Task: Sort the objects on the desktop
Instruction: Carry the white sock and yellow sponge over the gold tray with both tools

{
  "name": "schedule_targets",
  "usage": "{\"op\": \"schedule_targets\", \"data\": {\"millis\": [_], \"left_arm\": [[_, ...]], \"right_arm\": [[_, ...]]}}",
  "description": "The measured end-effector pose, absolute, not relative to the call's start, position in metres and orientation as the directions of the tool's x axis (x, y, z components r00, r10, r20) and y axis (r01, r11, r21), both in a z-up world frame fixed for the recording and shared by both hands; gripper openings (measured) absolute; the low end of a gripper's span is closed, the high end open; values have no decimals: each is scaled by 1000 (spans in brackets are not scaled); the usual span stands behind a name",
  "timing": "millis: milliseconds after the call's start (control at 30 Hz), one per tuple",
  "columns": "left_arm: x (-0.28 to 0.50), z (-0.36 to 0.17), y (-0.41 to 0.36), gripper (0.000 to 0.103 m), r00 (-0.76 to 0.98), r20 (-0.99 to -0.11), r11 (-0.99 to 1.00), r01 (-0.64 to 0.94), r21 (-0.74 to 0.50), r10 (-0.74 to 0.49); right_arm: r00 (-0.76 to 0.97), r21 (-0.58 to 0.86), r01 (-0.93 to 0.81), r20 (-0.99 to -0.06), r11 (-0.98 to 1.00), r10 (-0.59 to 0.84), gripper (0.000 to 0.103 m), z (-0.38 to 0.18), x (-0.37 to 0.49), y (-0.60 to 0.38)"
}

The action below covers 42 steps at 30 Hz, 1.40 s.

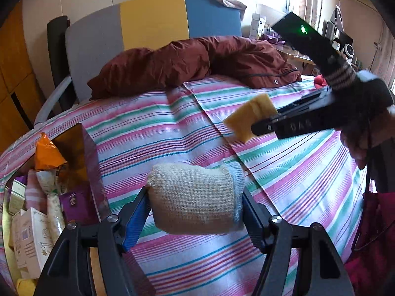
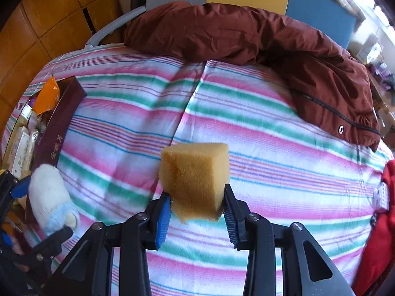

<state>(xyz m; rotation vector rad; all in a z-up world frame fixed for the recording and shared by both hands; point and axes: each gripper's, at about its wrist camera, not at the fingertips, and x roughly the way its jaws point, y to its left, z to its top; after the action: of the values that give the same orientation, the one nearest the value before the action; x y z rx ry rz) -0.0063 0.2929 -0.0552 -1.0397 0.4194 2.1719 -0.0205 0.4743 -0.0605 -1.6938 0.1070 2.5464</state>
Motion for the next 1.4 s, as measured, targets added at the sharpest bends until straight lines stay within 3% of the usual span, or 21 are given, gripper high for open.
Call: {"op": "schedule_targets", "data": {"millis": [867,1400], "left_arm": [[6,-17,207,71,-504,-703,-768,-634,-94,502],[-27,-11,90,71,-601,-684,-891,-421,-168,413]], "right_arm": [[-428,22,6,-904,-1000,-23,38,-40,18,377],[-544,101,113,-826,-988,-146,38,0,8,294]]}}
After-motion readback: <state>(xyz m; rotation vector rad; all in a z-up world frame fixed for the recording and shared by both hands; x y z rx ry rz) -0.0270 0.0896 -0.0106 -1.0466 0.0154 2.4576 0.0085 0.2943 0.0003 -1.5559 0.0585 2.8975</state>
